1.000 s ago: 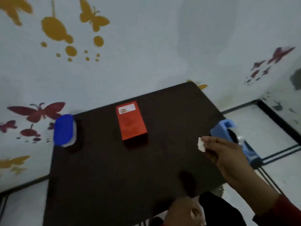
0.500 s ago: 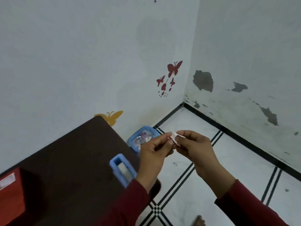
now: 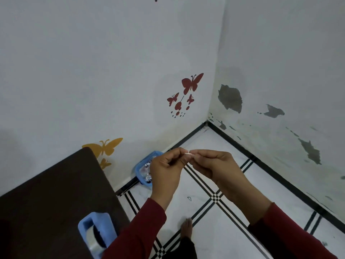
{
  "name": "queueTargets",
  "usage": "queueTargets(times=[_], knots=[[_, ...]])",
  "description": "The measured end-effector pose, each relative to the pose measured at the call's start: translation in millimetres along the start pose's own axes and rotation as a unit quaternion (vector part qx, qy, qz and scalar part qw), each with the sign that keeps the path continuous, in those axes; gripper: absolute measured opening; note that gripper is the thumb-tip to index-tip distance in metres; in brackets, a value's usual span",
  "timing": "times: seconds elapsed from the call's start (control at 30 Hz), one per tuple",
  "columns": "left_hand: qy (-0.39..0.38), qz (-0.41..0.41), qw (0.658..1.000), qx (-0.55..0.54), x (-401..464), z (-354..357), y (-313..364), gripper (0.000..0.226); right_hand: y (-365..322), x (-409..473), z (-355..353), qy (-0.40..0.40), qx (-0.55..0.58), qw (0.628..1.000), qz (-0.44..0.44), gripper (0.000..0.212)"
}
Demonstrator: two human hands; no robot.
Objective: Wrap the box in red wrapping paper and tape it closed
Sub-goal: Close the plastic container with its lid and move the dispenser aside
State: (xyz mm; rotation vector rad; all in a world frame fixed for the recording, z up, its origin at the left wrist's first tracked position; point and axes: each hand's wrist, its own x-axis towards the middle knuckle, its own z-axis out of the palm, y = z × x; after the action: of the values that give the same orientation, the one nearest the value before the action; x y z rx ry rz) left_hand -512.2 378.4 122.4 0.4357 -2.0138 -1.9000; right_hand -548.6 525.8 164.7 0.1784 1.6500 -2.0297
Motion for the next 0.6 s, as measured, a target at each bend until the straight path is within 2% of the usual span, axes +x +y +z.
queueTargets(times=[0.13,0.3,0.47,0.6], knots=[[0.049,0.021,0.998,0.018,38,3,-21,0.010,-4,74,10,0.014,-0.081,0.997,0.011,0.017],[0.071,0.003,0.997,0.043,102,-22,-57,0.021,19,176,43,-0.038,-0.033,0.991,0.122,0.014],[0.138,-0.093,0.984,0.068,174,-62,-97,0.016,39,265,96,-0.086,-0.028,0.977,0.195,0.018],[0.182,-0.131,0.964,0.141,223,-76,-160,0.019,79,343,111,-0.118,-0.094,0.961,0.231,0.016]])
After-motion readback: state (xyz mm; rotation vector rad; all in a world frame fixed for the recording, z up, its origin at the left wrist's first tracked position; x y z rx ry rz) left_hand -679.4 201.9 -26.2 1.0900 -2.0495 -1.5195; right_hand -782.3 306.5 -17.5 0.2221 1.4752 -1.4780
